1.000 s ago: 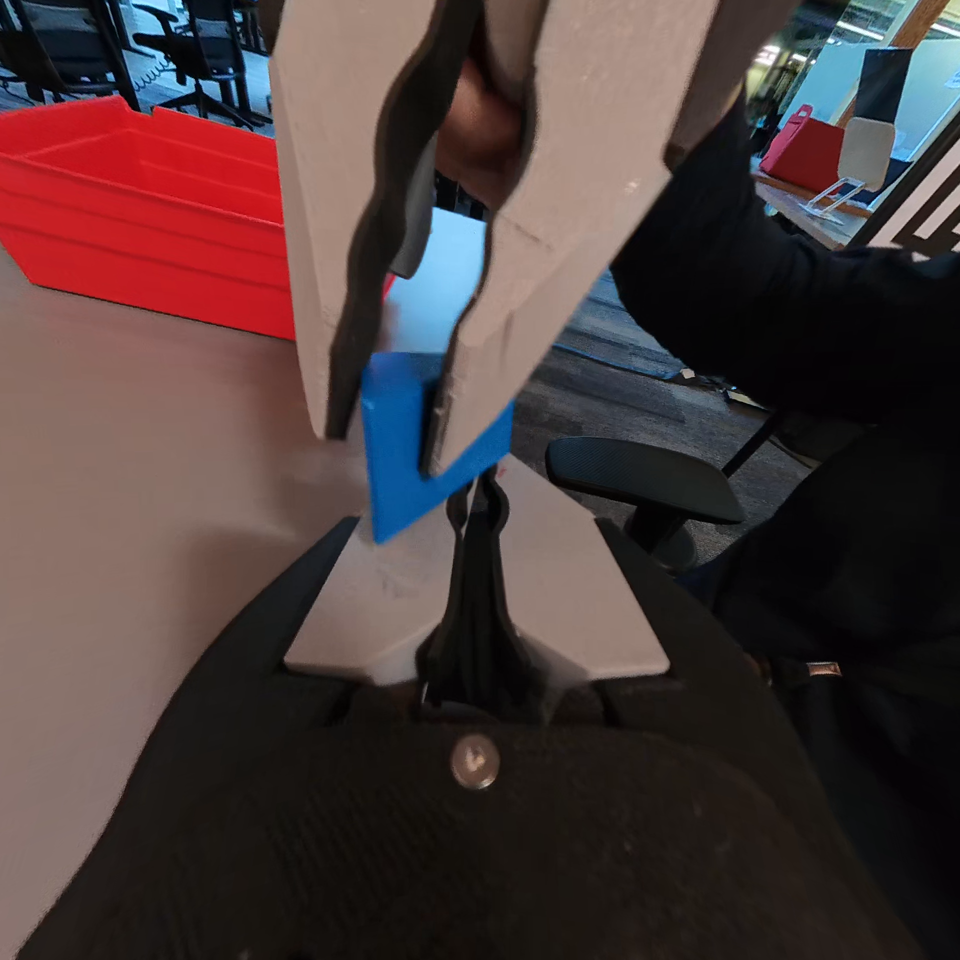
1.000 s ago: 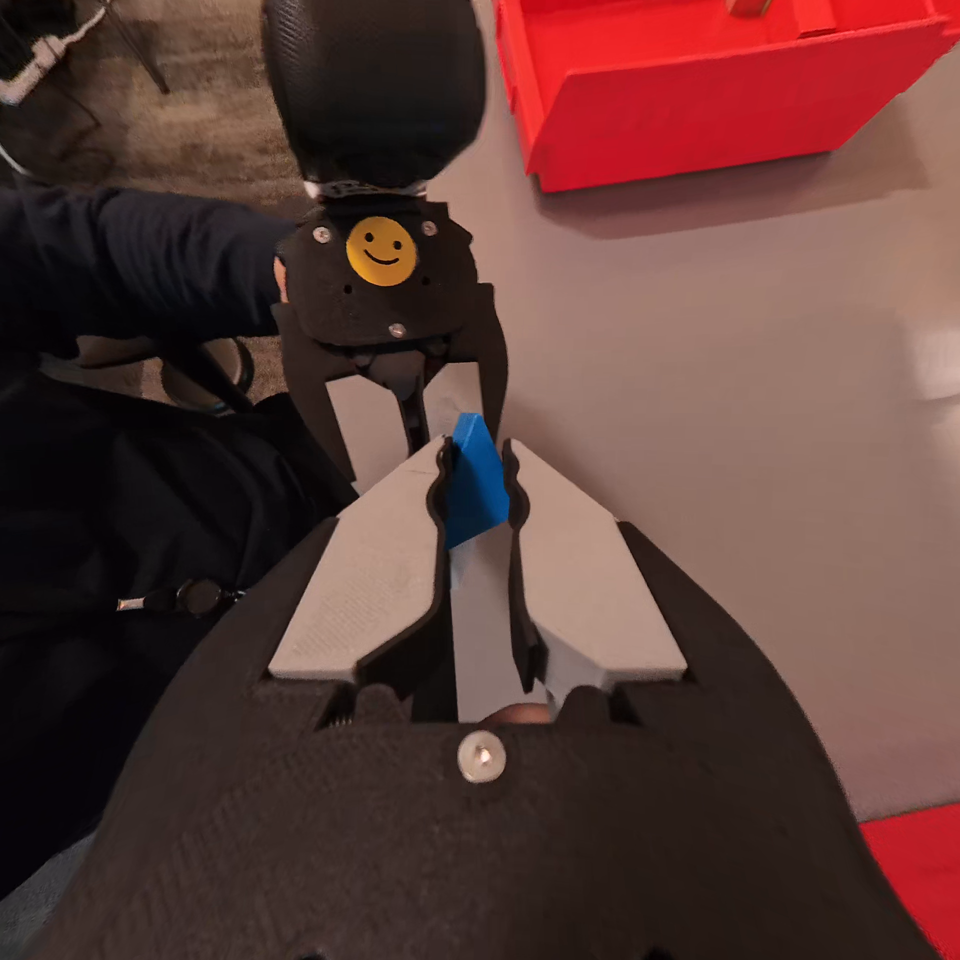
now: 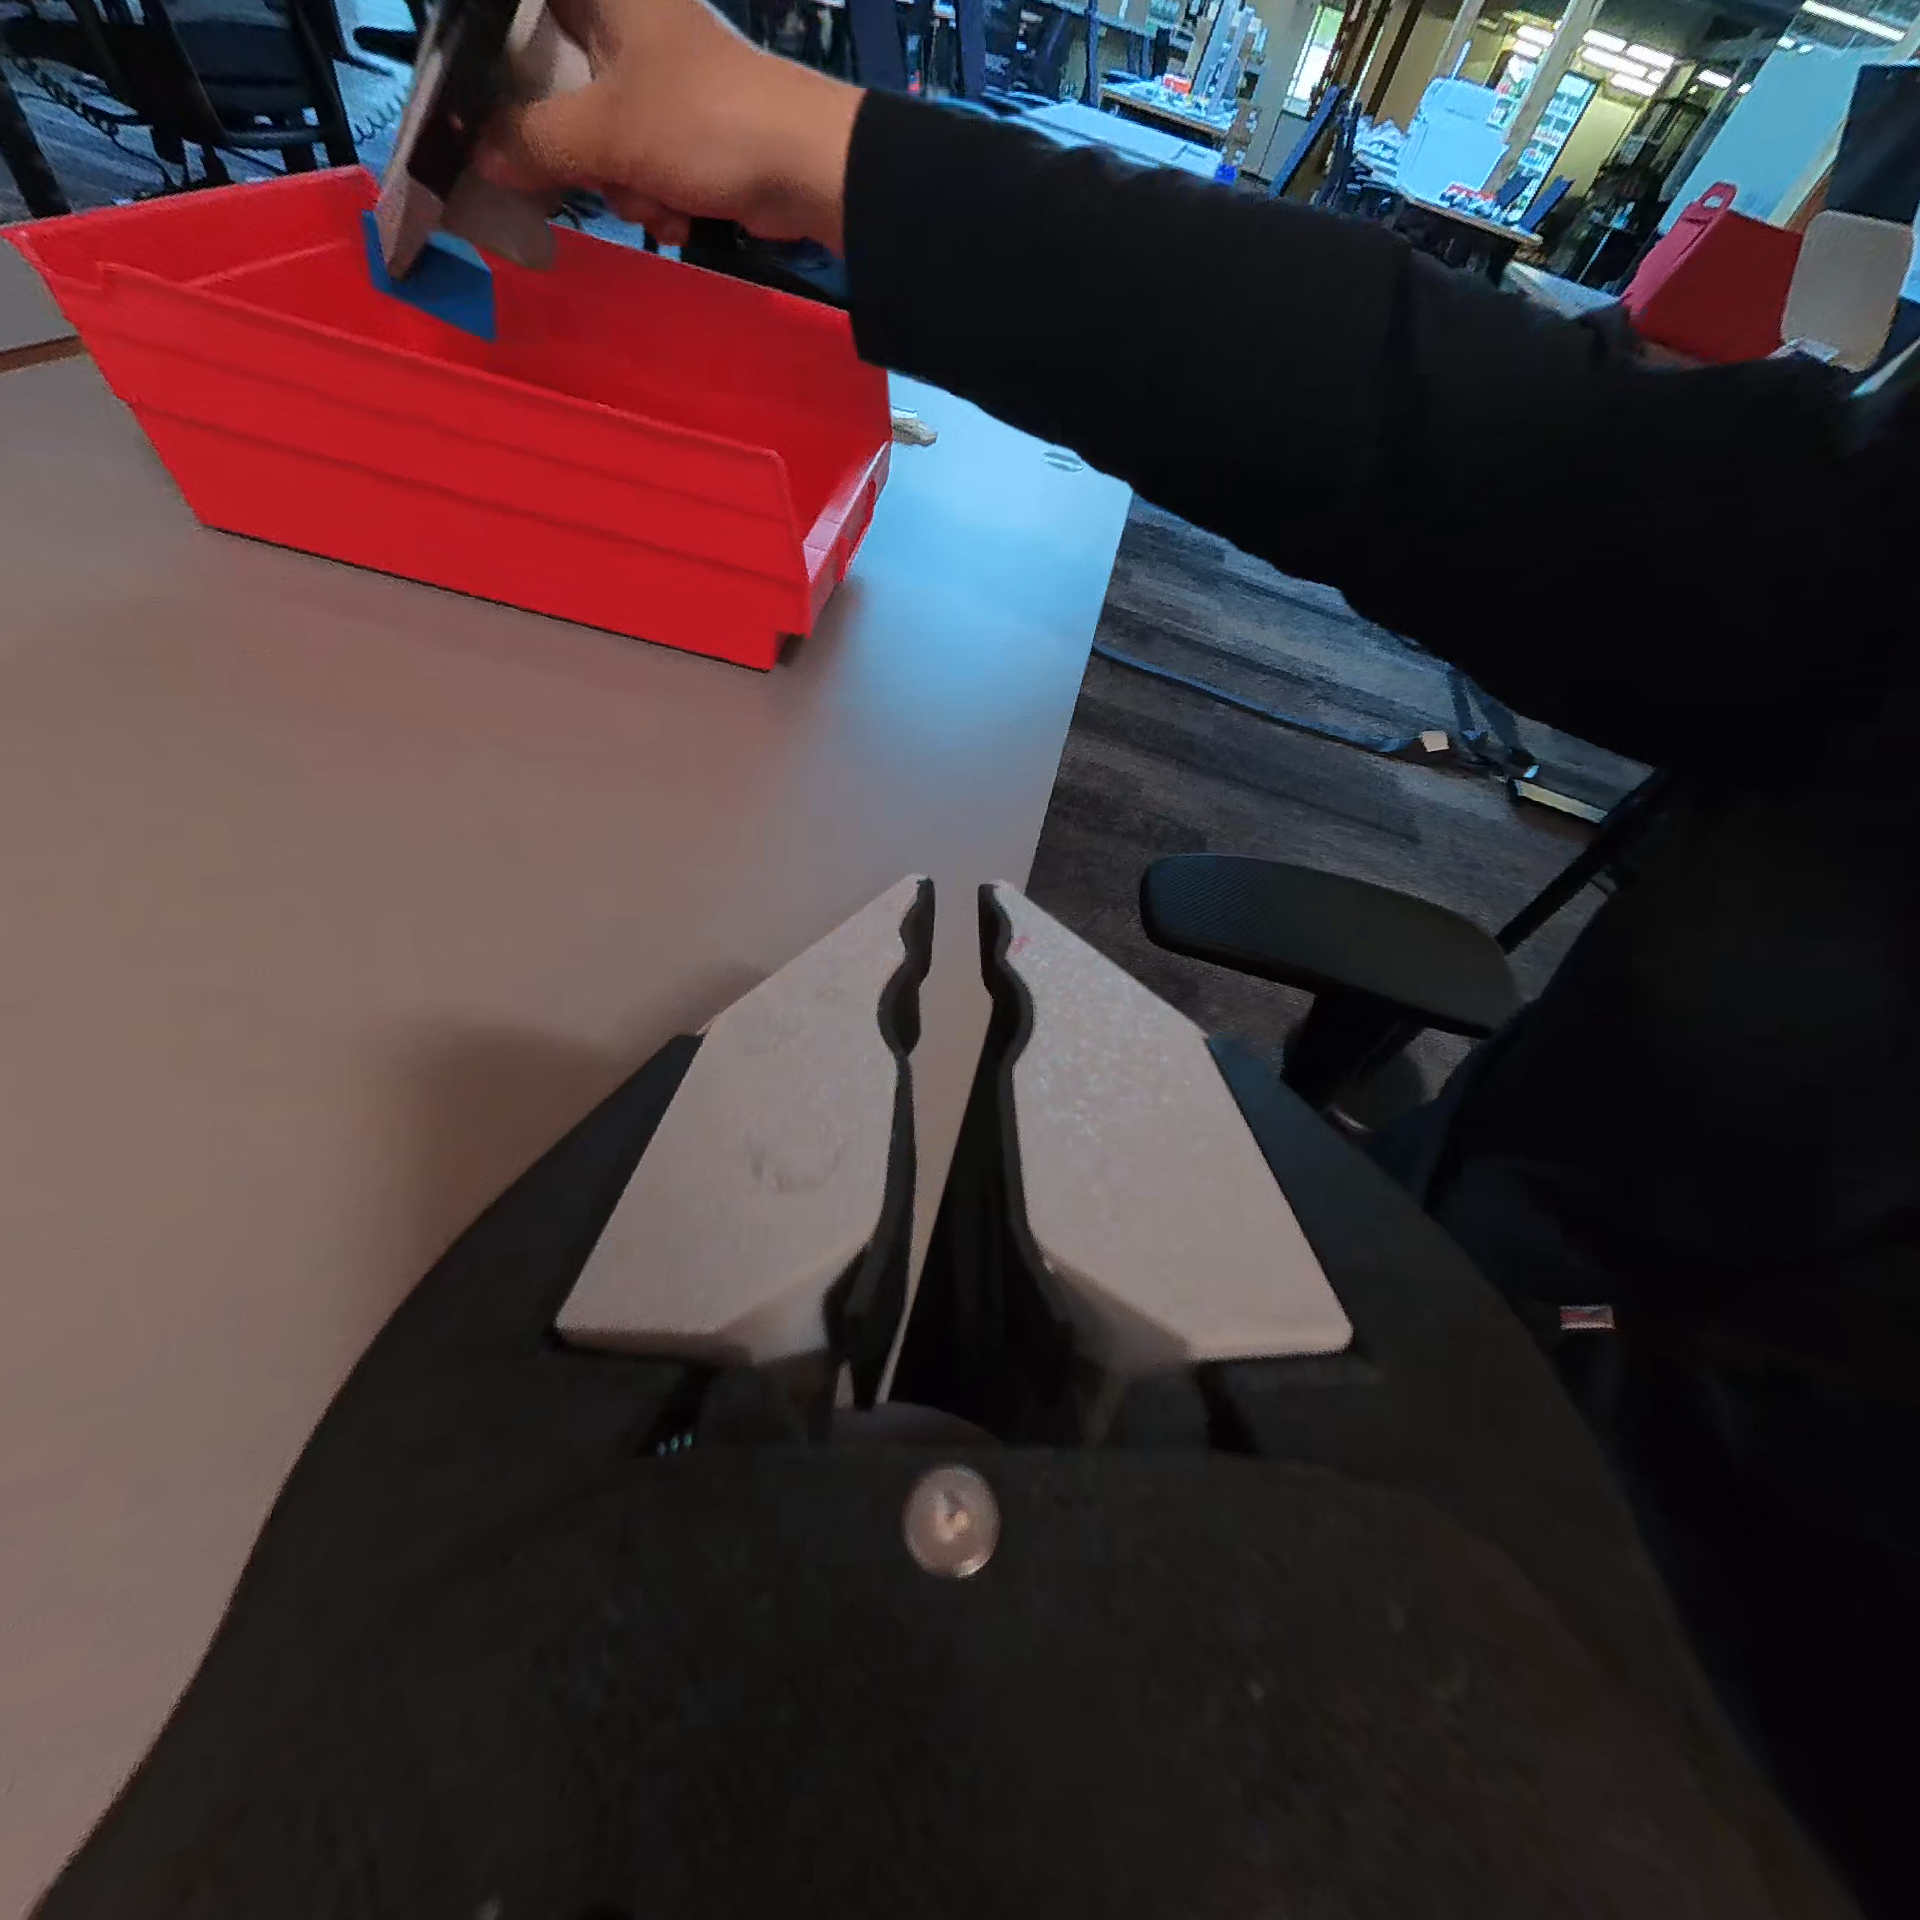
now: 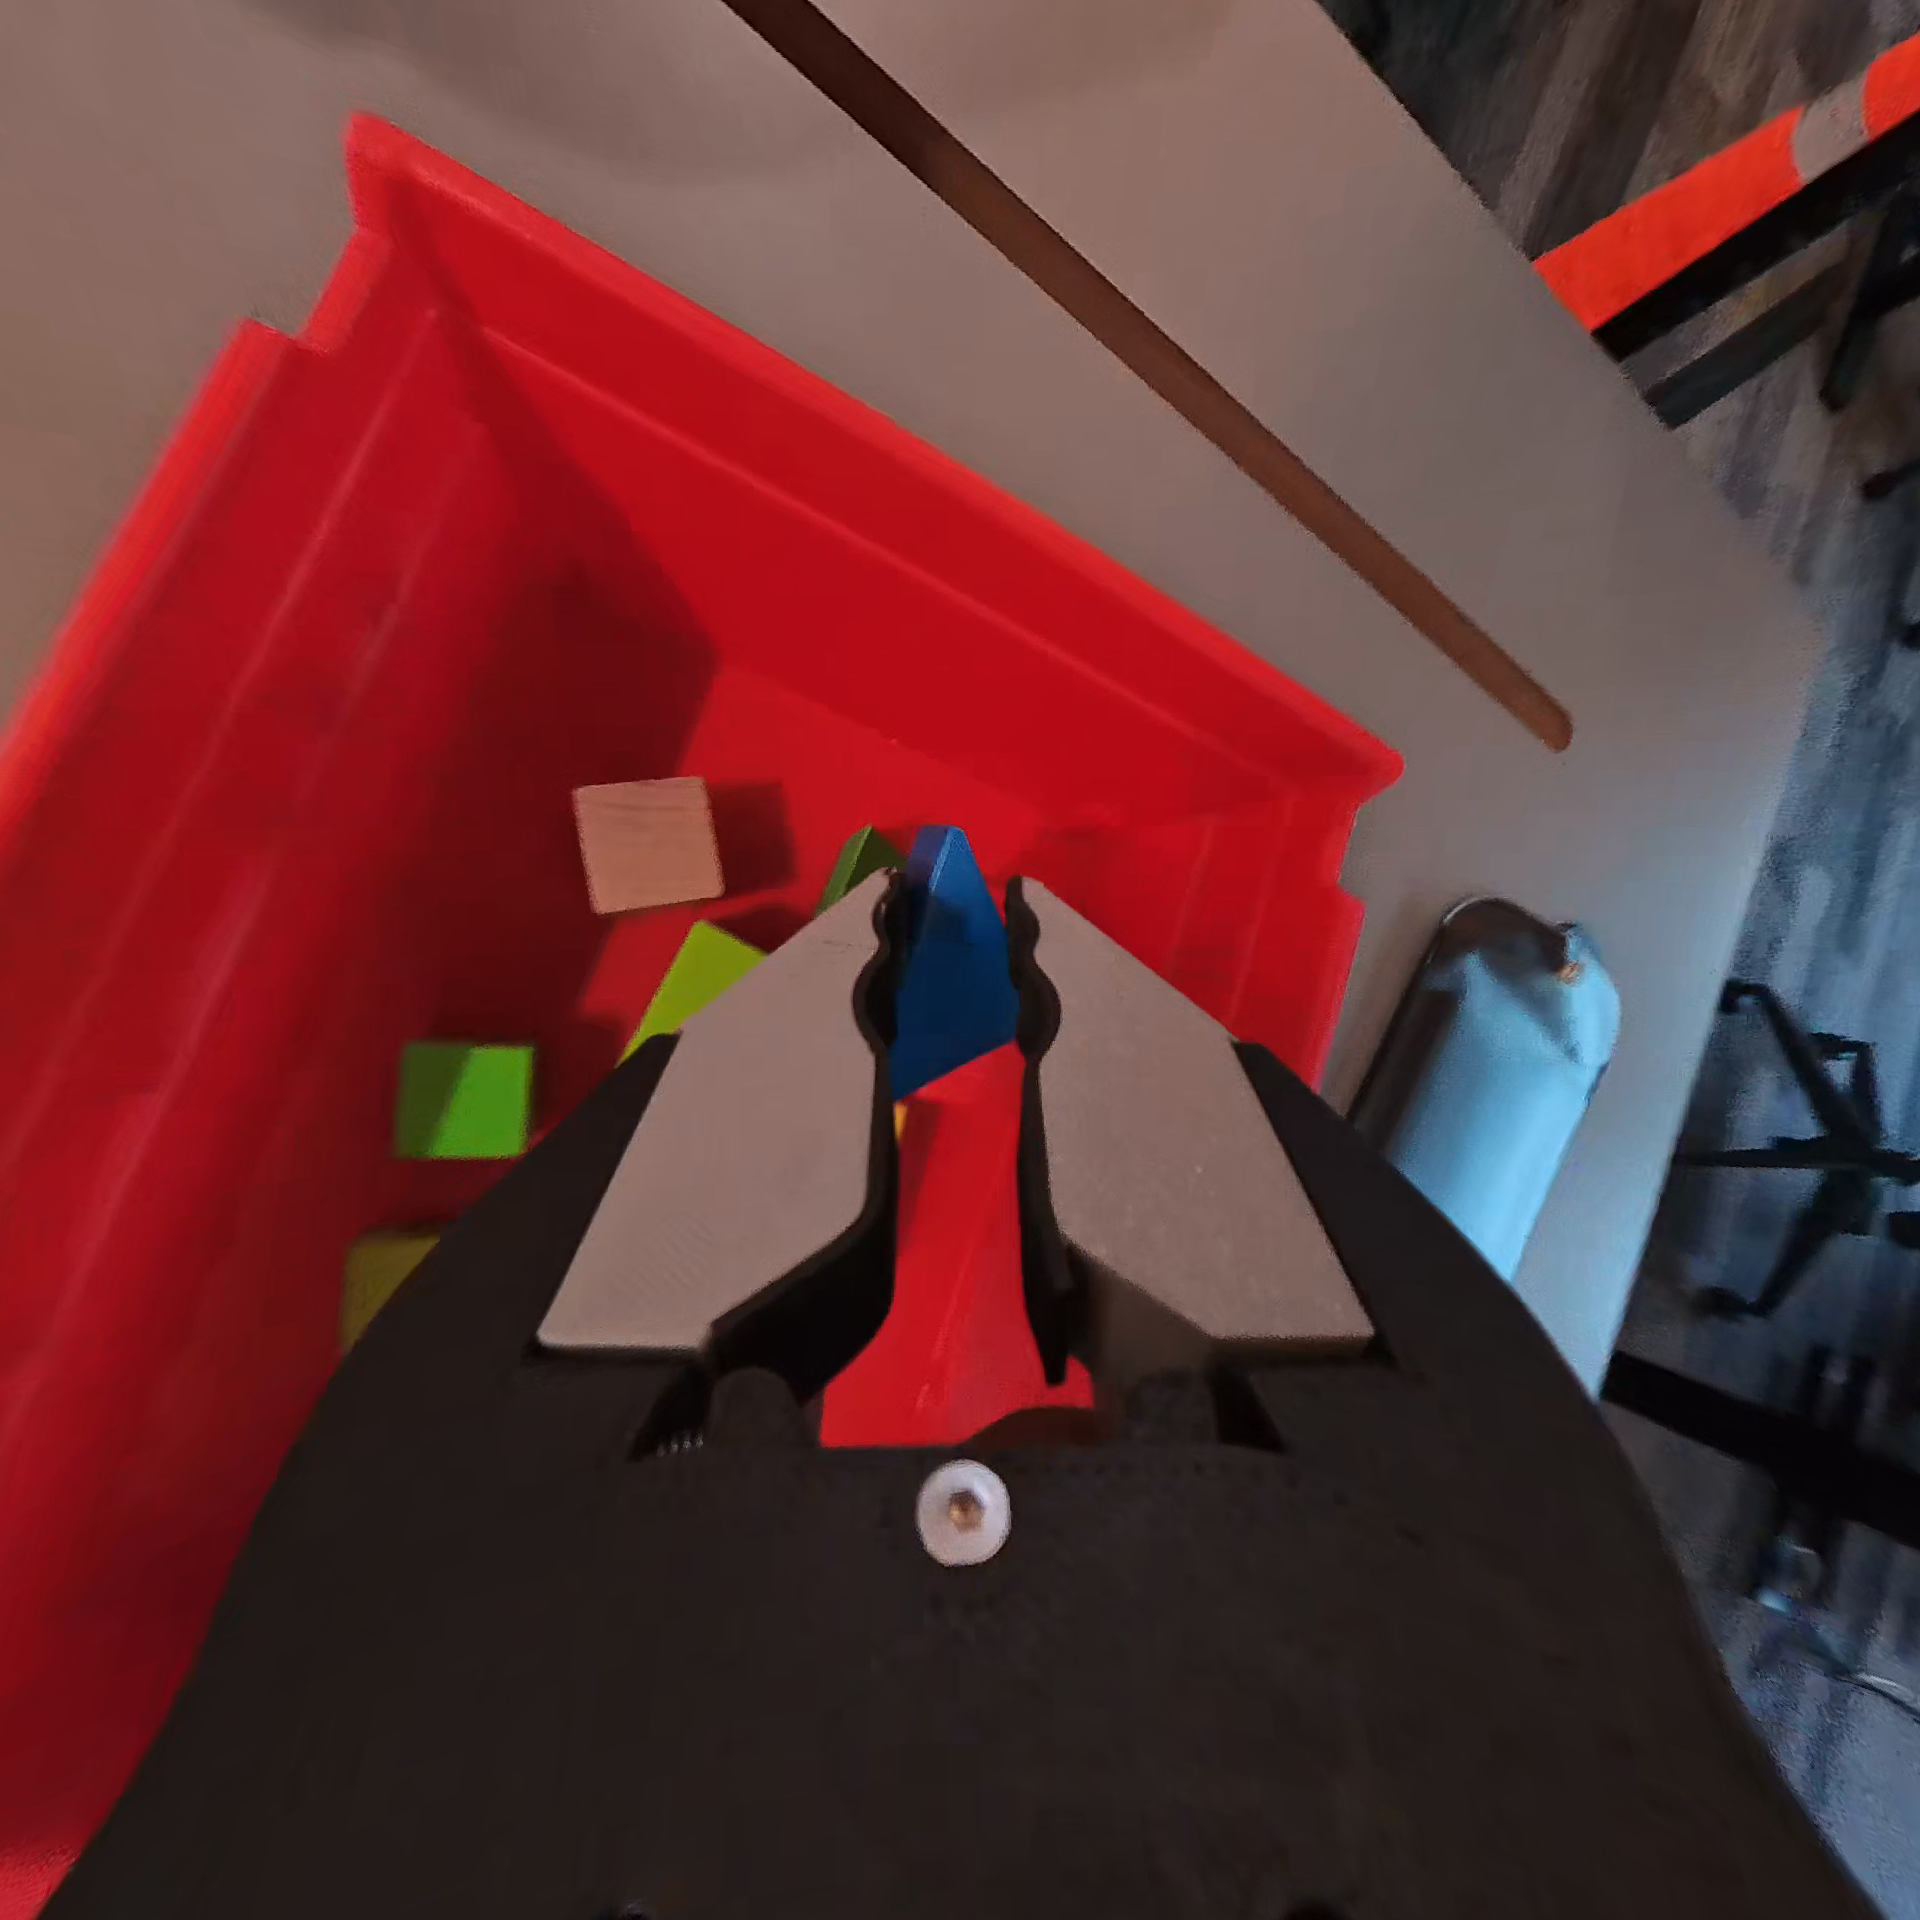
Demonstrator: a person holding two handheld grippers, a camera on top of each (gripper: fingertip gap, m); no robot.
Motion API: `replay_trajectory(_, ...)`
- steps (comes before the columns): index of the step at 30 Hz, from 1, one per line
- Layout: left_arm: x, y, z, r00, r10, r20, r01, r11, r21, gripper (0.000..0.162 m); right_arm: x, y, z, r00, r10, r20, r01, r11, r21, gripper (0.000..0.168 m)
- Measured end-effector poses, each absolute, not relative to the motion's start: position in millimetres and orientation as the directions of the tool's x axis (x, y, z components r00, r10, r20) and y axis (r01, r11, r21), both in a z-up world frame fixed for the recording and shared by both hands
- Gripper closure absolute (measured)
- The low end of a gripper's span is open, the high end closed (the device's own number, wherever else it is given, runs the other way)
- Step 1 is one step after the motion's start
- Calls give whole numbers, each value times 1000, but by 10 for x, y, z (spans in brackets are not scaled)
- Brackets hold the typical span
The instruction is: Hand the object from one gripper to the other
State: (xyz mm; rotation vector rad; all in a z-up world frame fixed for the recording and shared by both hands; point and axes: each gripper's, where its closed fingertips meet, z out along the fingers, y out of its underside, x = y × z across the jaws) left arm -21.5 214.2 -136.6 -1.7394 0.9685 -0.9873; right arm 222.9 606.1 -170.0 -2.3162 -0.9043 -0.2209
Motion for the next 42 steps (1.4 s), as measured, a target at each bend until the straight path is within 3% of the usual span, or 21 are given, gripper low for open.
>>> replay_trajectory(8, -280, 2175, -1377, 376, -905, 198, -211, -292, -933, 156, 2275, 6119, -1899, 682, 609, 404, 730, -541, -418, 152)
replay_trajectory(13, -301, 2205, -1429, 371, -901, 225, -208, -316, -926, 155, 2549, 5706, -1927, 675, 630, 385, 736, -614, -285, 152)
replay_trajectory(19, -241, 2151, -1379, 355, -905, 235, -202, -320, -926, 155, 2825, 5434, -2121, 724, 587, 362, 679, -701, -220, 151)
replay_trajectory(30, -253, 2023, -1262, 347, -920, 182, -224, -270, -936, 153, 2963, 5471, -2476, 835, 454, 312, 531, -813, -237, 151)
replay_trajectory(38, -411, 2045, -1106, 354, -915, 194, -166, -265, -950, 154, 2995, 5473, -2474, 842, 434, 321, 516, -822, -242, 150)
replay_trajectory(42, -471, 2037, -1073, 372, -914, 162, -182, -243, -953, 152, 2945, 5482, -2309, 838, 436, 329, 525, -809, -265, 133)
